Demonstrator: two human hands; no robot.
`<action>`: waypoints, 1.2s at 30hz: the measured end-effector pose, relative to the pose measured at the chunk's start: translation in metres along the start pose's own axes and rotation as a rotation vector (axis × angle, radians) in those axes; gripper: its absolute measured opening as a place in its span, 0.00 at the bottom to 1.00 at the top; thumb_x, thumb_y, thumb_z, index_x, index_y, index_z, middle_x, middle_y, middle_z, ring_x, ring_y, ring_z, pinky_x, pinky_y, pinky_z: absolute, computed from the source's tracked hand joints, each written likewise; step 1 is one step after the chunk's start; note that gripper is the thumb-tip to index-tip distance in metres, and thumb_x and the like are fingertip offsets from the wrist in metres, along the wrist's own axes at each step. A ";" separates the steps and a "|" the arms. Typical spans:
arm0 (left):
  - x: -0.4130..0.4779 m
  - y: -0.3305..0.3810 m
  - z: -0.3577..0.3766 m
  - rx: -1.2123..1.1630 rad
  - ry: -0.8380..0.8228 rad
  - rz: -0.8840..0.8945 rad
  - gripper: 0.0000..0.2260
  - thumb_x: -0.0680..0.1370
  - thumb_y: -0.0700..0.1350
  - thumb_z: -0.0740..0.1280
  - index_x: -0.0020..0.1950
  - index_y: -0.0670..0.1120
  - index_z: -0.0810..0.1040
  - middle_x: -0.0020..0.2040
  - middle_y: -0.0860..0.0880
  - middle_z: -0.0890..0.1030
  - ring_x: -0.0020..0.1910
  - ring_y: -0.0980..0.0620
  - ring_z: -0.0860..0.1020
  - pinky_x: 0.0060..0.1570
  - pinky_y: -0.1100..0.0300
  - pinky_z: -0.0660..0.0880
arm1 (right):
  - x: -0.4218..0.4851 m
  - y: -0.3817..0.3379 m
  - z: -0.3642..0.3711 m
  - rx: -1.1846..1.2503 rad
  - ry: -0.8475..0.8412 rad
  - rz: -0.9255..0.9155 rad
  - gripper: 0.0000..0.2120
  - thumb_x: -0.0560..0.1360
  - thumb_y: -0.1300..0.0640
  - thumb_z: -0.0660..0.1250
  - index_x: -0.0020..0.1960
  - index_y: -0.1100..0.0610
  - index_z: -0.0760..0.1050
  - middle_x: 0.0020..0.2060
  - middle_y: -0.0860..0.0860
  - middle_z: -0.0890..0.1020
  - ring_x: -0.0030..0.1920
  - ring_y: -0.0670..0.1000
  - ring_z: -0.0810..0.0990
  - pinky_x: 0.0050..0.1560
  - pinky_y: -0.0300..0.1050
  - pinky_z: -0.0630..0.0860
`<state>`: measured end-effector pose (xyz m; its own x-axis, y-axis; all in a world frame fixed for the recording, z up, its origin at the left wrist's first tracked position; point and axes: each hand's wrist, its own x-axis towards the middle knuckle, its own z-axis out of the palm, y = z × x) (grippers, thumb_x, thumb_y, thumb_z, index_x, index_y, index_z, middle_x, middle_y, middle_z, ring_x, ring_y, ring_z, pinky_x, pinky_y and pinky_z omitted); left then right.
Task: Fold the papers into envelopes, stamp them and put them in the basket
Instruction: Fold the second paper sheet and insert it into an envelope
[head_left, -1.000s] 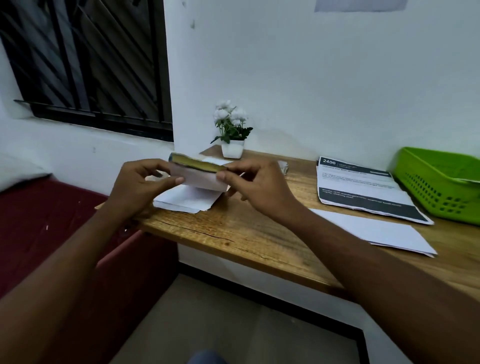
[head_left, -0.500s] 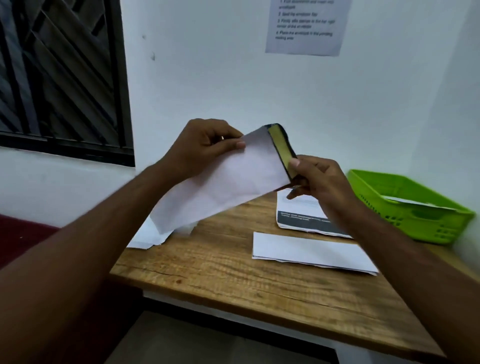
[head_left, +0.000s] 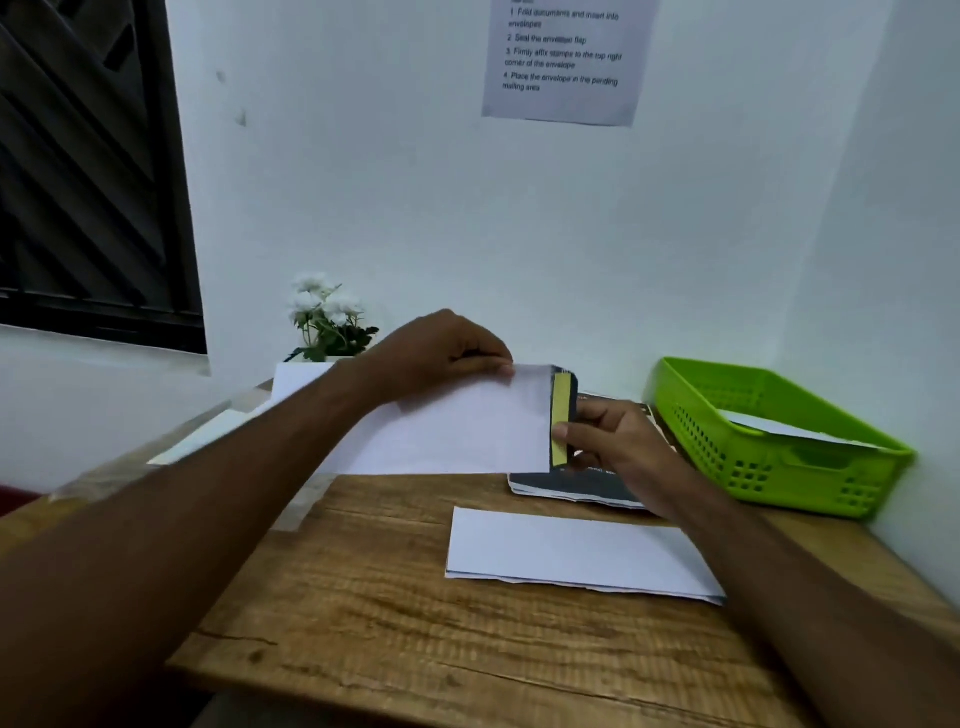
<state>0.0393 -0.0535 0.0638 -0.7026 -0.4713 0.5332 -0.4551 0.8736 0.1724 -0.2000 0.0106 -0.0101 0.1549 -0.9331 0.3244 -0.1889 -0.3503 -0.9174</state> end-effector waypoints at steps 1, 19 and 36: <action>0.003 -0.001 0.007 0.002 -0.013 -0.005 0.13 0.77 0.56 0.64 0.50 0.50 0.84 0.46 0.58 0.84 0.45 0.61 0.81 0.49 0.53 0.77 | -0.001 0.002 -0.001 0.014 -0.006 0.020 0.09 0.73 0.63 0.70 0.53 0.61 0.82 0.43 0.56 0.85 0.40 0.50 0.82 0.36 0.40 0.79; -0.015 -0.022 0.059 0.218 0.222 0.084 0.22 0.79 0.56 0.53 0.47 0.44 0.80 0.39 0.49 0.79 0.37 0.48 0.76 0.36 0.60 0.63 | -0.001 0.018 0.003 0.042 -0.065 0.118 0.10 0.74 0.64 0.69 0.56 0.62 0.81 0.45 0.57 0.86 0.39 0.53 0.84 0.40 0.46 0.82; -0.021 -0.005 0.065 0.659 0.063 0.069 0.51 0.63 0.69 0.65 0.76 0.40 0.57 0.67 0.43 0.71 0.67 0.45 0.69 0.71 0.37 0.51 | -0.001 0.013 0.002 -0.002 0.231 -0.001 0.08 0.74 0.60 0.71 0.53 0.61 0.82 0.35 0.51 0.85 0.30 0.45 0.80 0.28 0.38 0.74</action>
<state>0.0203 -0.0561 -0.0023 -0.7178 -0.3919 0.5755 -0.6638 0.6346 -0.3958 -0.2005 0.0067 -0.0226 -0.0708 -0.9265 0.3695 -0.1904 -0.3511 -0.9168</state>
